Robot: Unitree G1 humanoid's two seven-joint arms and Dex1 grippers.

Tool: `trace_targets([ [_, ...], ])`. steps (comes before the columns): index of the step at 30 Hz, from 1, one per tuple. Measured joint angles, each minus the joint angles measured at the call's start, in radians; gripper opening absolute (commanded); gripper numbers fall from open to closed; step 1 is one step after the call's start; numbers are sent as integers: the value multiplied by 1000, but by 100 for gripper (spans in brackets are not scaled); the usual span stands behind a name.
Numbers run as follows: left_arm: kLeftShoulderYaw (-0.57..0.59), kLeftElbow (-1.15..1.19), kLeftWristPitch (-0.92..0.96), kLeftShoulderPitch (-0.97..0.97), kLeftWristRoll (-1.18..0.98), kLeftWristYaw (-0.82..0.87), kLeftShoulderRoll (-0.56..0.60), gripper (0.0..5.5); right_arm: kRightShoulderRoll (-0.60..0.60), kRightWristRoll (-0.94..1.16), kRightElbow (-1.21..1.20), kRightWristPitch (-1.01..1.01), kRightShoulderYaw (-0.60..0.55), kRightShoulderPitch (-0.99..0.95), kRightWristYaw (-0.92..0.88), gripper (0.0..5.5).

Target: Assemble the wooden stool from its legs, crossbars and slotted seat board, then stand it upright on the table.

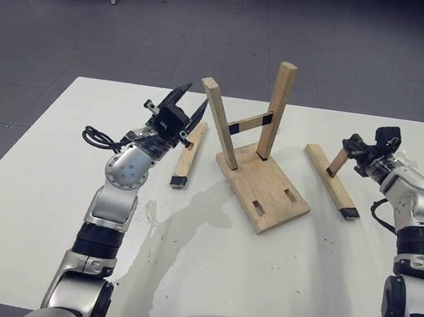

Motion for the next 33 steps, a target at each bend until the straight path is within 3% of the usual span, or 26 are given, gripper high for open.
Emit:
trace_targets([
  [1,0,1,0,0,0,0,0,203,0,-1,-13,19,-2,-2,-9,39],
  [2,0,1,0,0,0,1,-1,203,0,-4,-31,33,-4,-1,-18,77],
  [6,1,3,3,0,-2,11,-3,203,-5,-8,-168,109,-21,1,-65,144],
  [11,4,17,3,2,-4,15,-4,203,-36,2,-280,155,-52,-283,-103,144],
  [14,4,32,2,2,-4,16,-4,203,-5,-16,-160,93,-39,-375,-107,144],
  [20,6,43,2,2,-4,19,-3,203,69,-159,195,-28,69,-279,-111,144],
  [24,8,61,5,5,-5,20,-4,203,53,-178,288,-113,46,-272,-109,144],
  [29,16,65,10,16,-6,24,-4,203,101,-38,20,55,-27,-263,-78,144],
  [33,19,62,10,18,-6,26,-4,203,60,18,-261,155,-117,-284,-136,144],
])
